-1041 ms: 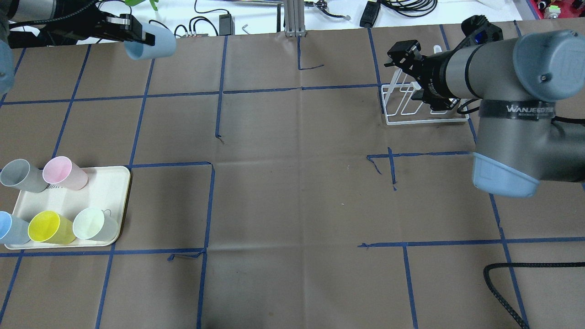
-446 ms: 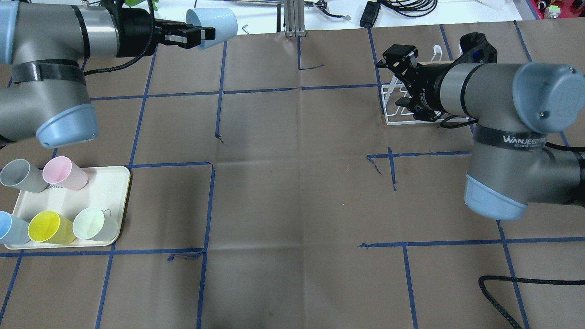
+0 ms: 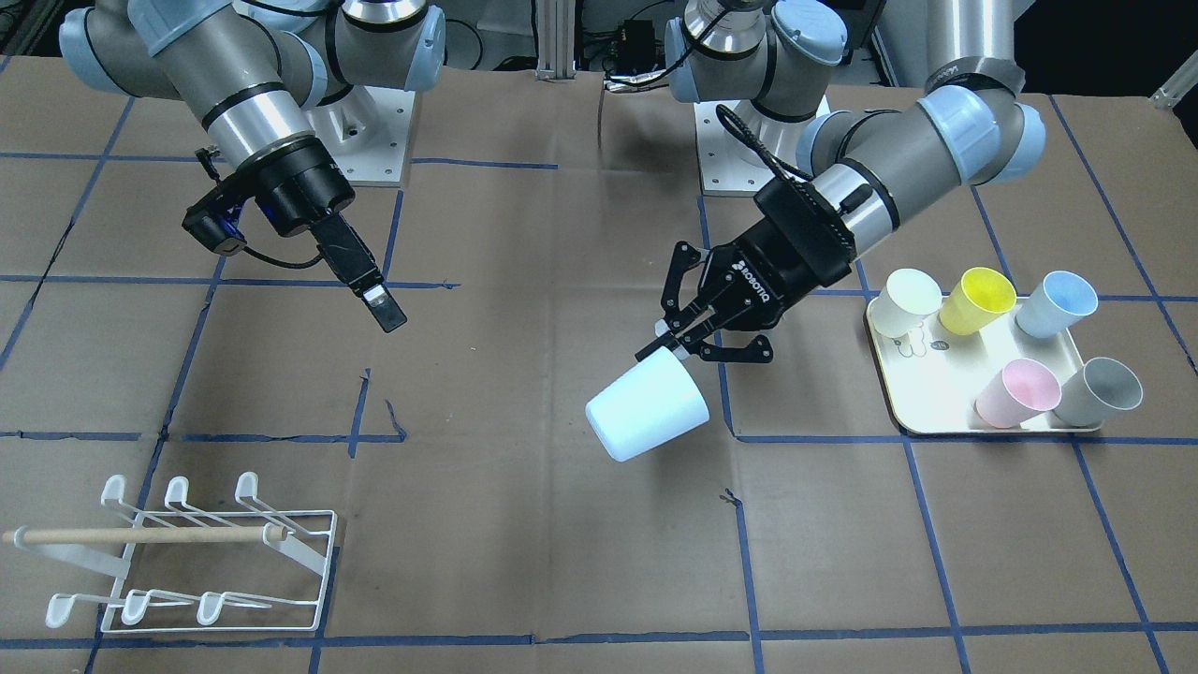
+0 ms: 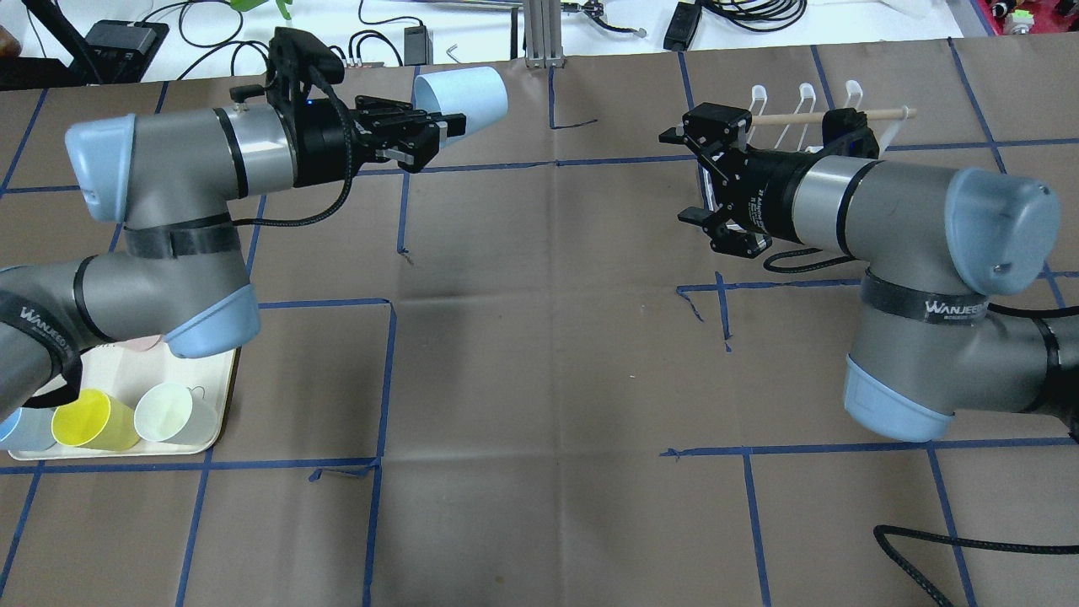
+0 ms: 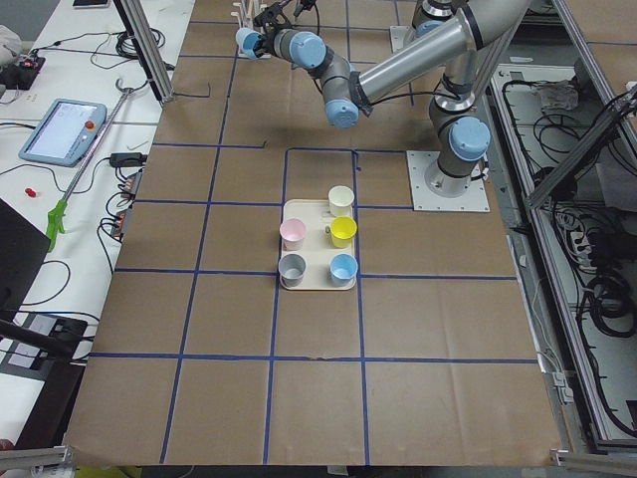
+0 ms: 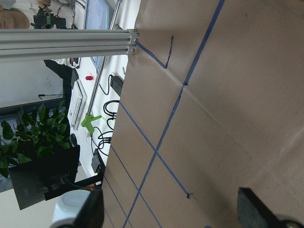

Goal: Transfer IKEA cup to right arm and place on rack

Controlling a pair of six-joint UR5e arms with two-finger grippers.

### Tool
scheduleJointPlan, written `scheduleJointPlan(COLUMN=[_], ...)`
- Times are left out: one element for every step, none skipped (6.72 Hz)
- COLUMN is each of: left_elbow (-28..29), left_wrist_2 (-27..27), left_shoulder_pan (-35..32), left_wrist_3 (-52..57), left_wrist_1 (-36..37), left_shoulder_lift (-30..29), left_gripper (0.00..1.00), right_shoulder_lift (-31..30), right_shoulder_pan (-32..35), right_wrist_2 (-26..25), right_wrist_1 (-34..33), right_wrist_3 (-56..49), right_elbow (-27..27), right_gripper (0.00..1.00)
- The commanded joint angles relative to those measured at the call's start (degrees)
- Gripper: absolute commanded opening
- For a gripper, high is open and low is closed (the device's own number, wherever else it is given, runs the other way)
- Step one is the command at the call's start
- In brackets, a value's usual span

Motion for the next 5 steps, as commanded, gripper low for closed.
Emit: scheduleJointPlan(left_elbow=[-5.84,-6.65,-6.66,-6.66,-6.66], left_wrist_2=[-0.68,-0.68,-0.59,-0.68,-0.76], left_shoulder_pan=[-2.1,-2.19,-2.19,-2.45,-3.15], left_wrist_3=[-0.89,-3.67,-8.14,-10.88,-13.78], left_wrist_1=[10.41,14.53,17.8,21.48,25.87], left_shoulder_lift=[-0.55,-0.73,-1.51,-2.83,-3.88], left_gripper=[0.0,0.0,0.0,0.0,0.0], right_shoulder_lift=[-2.42,-4.01,-3.42,-3.5,-3.41], right_shoulder_pan=[-0.09,-0.18,-0.18,-0.09,0.34], right_wrist_2=[3.48,3.41,3.49,3.58,3.23], right_wrist_1=[-1.43,-5.35,-6.0,-6.1,-5.92], right_wrist_3=[7.47,7.76,7.5,7.15,6.8], right_elbow=[4.37,7.02,7.05,6.7,5.13], right_gripper=[1.0,1.0,1.0,1.0,1.0])
